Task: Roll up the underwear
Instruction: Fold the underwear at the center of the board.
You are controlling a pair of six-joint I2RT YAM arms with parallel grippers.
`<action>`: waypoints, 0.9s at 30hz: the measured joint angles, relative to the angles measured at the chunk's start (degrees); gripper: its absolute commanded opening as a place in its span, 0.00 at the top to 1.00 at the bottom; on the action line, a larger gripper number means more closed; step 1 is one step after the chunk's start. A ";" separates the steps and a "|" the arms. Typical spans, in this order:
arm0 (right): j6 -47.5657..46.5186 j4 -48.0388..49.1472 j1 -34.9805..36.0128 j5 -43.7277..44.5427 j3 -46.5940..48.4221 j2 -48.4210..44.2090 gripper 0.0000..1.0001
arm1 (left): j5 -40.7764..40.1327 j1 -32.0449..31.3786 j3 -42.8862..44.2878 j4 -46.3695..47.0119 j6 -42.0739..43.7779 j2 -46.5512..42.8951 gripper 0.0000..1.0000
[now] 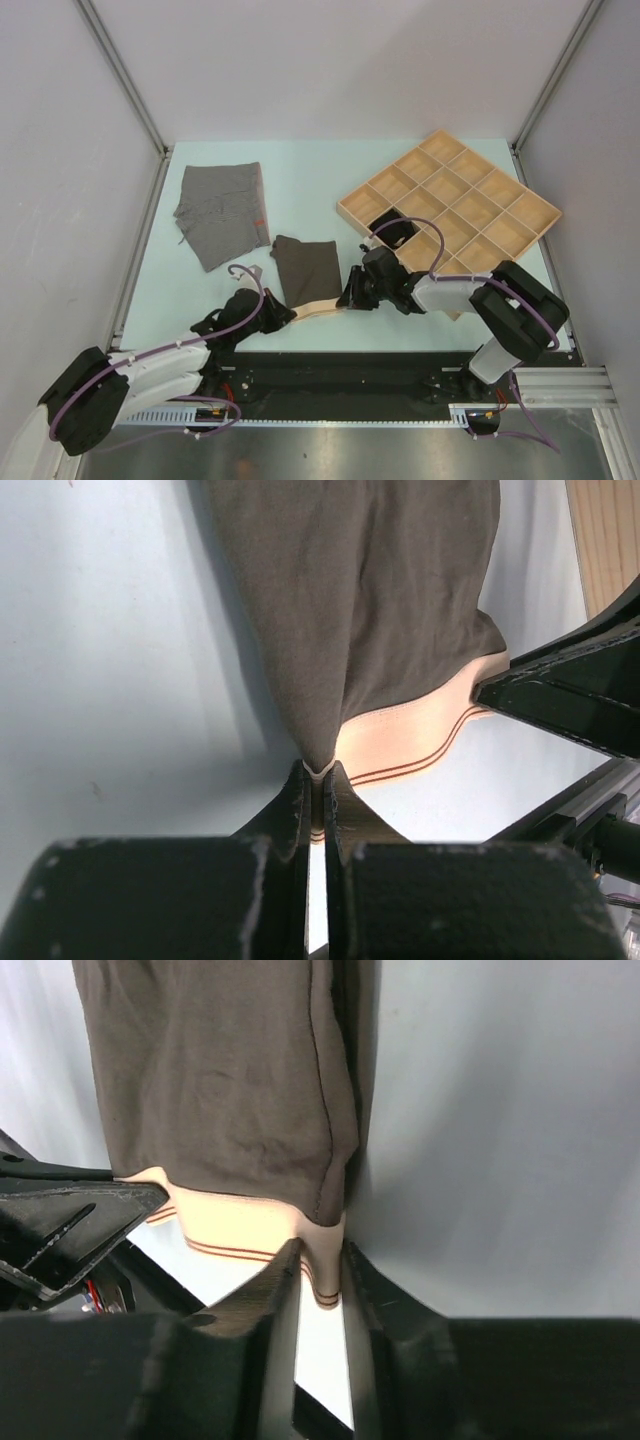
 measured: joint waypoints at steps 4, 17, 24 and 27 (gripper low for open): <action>0.42 0.57 0.90 -0.26 1.09 1.90 1.00 | -0.11 0.00 -0.15 0.00 -0.04 -0.22 1.00; -3.93 -12.83 3.15 8.22 7.02 0.28 1.00 | -2.54 0.00 3.28 -7.43 -2.14 0.37 1.00; -5.35 -15.13 3.87 9.31 8.46 0.28 1.00 | -3.17 -0.07 3.43 -11.76 -3.02 -2.93 0.99; -6.01 -17.27 4.90 10.51 10.12 0.28 1.00 | -3.17 -0.07 3.43 -12.55 -2.99 -3.37 1.00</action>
